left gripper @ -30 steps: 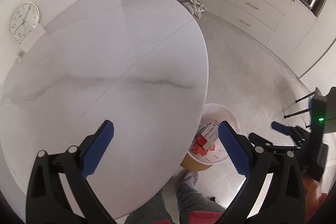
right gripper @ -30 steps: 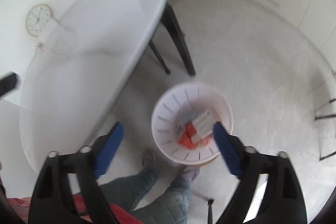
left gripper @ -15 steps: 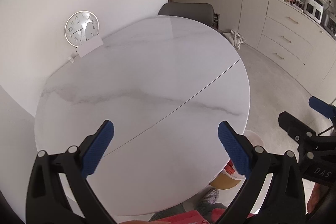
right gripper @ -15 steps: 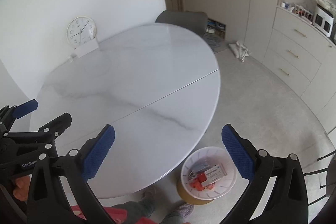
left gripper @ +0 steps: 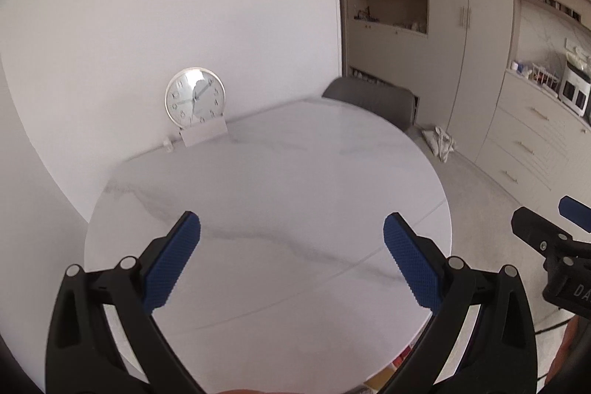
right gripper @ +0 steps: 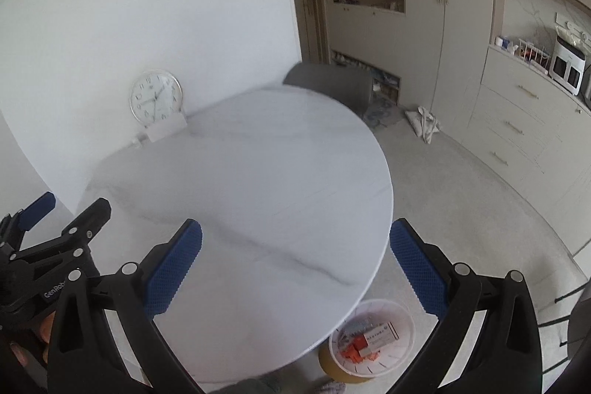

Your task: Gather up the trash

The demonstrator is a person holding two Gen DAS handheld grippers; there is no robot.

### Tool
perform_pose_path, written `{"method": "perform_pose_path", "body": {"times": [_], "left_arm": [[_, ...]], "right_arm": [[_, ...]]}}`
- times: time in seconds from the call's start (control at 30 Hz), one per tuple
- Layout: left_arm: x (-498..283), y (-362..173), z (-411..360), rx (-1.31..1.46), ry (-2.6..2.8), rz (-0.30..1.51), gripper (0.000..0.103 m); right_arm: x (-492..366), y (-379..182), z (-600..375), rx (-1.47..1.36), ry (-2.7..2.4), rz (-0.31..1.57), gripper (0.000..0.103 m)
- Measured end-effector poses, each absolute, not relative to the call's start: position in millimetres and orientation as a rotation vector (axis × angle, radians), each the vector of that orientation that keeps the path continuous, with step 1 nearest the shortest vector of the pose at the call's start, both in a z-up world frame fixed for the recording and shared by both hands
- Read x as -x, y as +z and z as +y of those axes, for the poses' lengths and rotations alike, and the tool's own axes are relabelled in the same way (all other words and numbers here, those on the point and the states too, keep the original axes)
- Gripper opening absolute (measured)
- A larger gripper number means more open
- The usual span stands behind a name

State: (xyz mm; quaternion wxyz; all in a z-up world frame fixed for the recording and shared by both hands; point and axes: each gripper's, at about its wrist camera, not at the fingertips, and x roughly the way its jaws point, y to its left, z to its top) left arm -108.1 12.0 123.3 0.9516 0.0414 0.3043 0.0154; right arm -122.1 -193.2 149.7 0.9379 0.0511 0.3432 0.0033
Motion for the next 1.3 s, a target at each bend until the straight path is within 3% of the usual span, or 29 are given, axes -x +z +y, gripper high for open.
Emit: {"method": "perform_pose_path", "body": {"times": [0.13,0.3,0.67,1.3], "left_arm": [[102,174,17,-0.044,0.086,0.563,0.095],[99,195,22,-0.01,0.14,0.553,0.095],[101,162,43,-0.008,0.168,0.606,0.095],[73,144,55,-0.009,0.124,0.646,0.095]], "right_arm": [[122,208,-194,-0.114,-0.031,0.564,0.101],[132,236,-192,-0.098,-0.038,0.478,0.101],[116,188,-189,-0.071,-0.007,0.598,0.101],[94,176,-176,-0.077,-0.02,0.641,0.101]]}}
